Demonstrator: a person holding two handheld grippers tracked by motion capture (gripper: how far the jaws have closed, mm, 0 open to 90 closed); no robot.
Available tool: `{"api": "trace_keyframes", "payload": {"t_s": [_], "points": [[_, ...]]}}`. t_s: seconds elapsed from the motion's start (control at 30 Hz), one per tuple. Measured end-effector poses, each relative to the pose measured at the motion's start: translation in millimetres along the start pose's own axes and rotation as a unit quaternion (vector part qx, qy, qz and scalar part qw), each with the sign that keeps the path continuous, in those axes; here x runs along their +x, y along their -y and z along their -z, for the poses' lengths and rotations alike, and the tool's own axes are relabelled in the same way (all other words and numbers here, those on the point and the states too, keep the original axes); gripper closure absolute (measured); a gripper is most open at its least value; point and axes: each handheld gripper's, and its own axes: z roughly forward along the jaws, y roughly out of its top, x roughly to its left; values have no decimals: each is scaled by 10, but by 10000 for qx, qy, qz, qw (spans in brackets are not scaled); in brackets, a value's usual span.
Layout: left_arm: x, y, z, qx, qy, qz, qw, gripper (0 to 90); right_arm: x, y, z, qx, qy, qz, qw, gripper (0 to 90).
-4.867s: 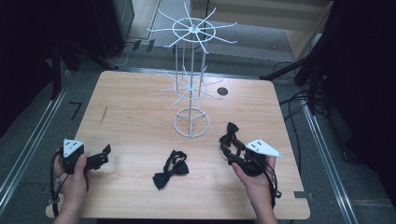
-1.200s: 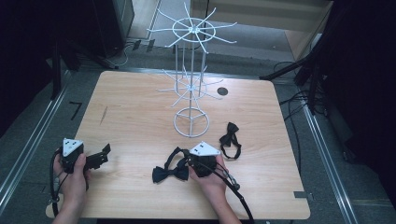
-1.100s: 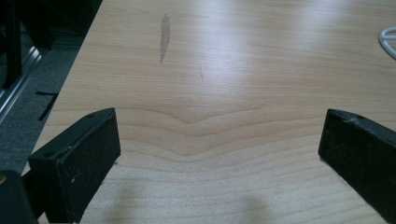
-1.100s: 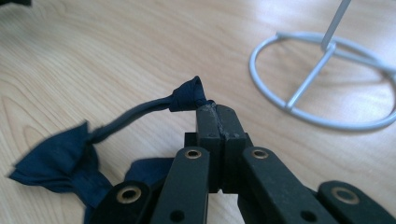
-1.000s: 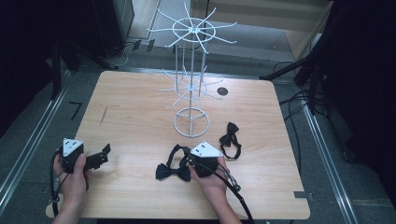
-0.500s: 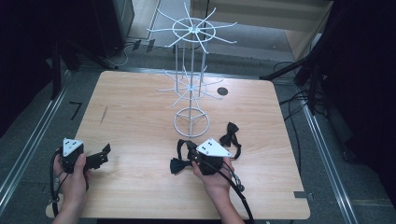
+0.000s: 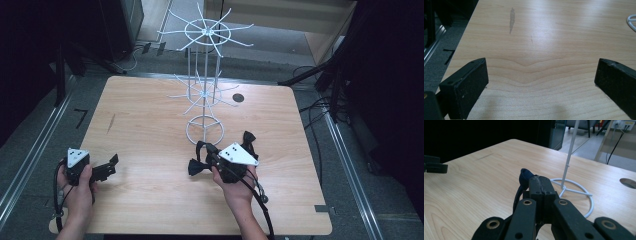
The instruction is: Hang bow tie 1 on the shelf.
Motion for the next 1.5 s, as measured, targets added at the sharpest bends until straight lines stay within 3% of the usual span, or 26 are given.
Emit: {"api": "trace_keyframes", "payload": {"t_s": [0.63, 1.5], "points": [[3, -2, 1, 20, 12, 18, 10000, 0, -119, -289, 160, -298, 159, 17, 9994, 900], [7, -3, 3, 40, 16, 18, 10000, 0, -207, -541, 253, -584, 269, 40, 9979, 900]]}}
